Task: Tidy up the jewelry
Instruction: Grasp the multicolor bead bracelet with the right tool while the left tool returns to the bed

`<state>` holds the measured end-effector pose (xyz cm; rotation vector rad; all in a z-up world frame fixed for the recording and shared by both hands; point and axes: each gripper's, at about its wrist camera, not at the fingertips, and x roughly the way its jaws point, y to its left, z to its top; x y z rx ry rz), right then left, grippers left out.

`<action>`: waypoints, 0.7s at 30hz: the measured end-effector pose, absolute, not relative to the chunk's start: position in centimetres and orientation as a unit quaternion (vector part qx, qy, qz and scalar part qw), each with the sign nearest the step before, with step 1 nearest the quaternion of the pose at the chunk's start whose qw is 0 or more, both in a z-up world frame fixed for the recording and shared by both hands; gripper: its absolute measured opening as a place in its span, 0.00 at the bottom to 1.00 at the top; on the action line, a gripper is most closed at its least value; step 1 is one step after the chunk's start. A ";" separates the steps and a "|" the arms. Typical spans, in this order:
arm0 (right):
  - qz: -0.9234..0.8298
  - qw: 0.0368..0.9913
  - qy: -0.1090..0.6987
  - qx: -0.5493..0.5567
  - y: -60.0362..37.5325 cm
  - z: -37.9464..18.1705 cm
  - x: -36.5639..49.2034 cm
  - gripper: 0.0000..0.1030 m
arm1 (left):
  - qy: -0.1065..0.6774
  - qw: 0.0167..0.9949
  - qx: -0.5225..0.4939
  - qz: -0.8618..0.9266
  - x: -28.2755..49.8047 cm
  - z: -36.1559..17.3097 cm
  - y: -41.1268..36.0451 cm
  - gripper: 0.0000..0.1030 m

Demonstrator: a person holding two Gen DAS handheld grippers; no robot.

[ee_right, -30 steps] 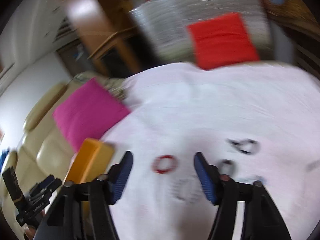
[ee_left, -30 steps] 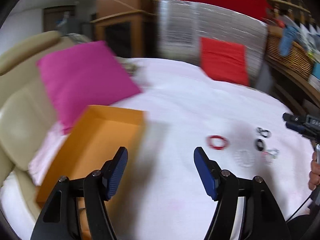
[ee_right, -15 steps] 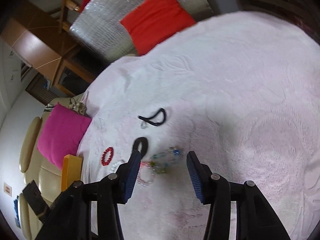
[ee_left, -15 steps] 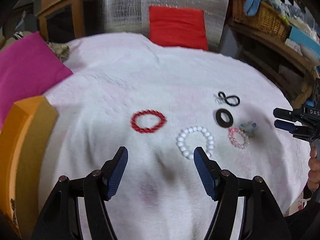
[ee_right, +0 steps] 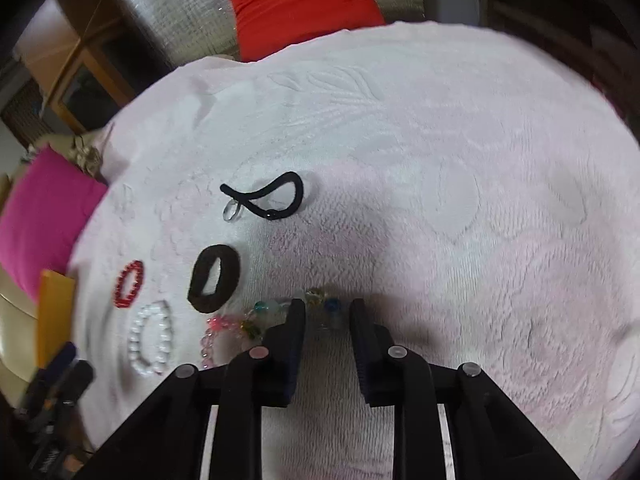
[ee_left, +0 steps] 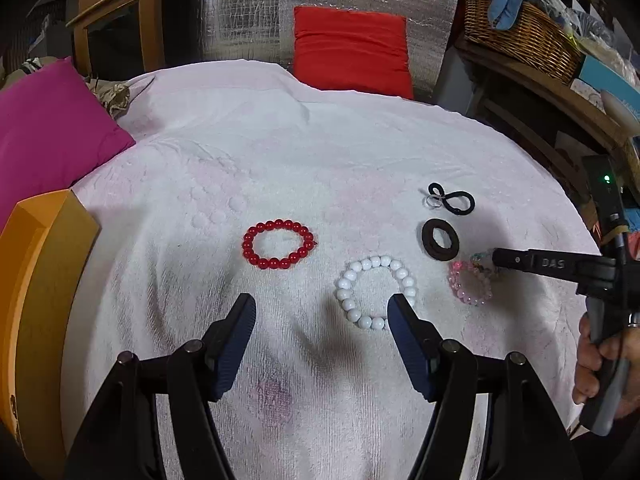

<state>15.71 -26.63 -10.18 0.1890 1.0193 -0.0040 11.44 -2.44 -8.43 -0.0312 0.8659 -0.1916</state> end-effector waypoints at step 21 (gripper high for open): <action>-0.020 0.888 0.426 0.175 -32.8 -6.4 12.9 0.10 | 0.468 0.873 -0.024 -0.137 13.2 -10.9 -4.2 0.67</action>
